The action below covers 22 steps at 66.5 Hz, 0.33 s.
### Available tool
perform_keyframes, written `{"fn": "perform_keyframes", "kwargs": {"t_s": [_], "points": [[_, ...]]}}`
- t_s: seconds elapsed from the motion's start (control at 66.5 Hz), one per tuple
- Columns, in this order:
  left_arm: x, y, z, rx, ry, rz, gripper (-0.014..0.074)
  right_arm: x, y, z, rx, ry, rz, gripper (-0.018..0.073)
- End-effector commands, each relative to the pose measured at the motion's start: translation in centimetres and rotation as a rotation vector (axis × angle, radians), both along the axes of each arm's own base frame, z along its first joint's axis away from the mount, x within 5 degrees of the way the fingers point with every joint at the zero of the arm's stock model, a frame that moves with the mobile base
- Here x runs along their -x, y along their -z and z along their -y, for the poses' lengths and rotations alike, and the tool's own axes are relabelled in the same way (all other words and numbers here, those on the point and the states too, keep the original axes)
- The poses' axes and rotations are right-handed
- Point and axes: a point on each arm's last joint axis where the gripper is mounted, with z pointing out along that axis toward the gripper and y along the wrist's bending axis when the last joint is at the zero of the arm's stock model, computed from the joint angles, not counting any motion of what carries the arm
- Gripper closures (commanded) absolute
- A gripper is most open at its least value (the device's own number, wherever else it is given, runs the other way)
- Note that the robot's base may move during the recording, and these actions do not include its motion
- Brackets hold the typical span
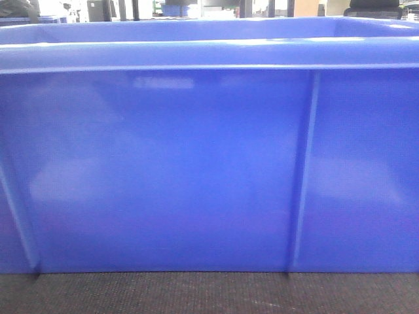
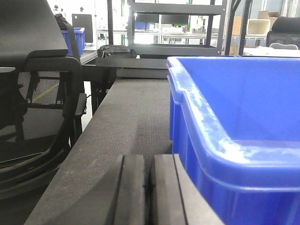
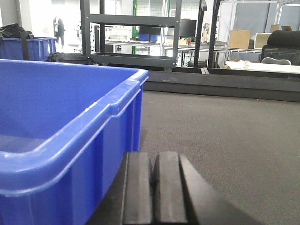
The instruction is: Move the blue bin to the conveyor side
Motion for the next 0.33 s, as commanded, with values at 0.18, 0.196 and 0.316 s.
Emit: {"fn": "perform_keyframes", "kwargs": {"t_s": [0.18,0.196,0.316], "points": [[0.06,-0.29,0.0,-0.008,-0.001,0.027,0.0593,0.06,-0.26,0.0,0.01,0.002,0.032,0.0648],[0.06,-0.29,0.0,-0.008,-0.001,0.027,0.0593,0.06,-0.26,0.0,0.01,0.002,0.032,0.0648],[0.06,-0.29,0.0,-0.008,-0.001,0.027,0.0593,0.06,-0.26,0.0,0.01,0.002,0.032,0.0648]]}}
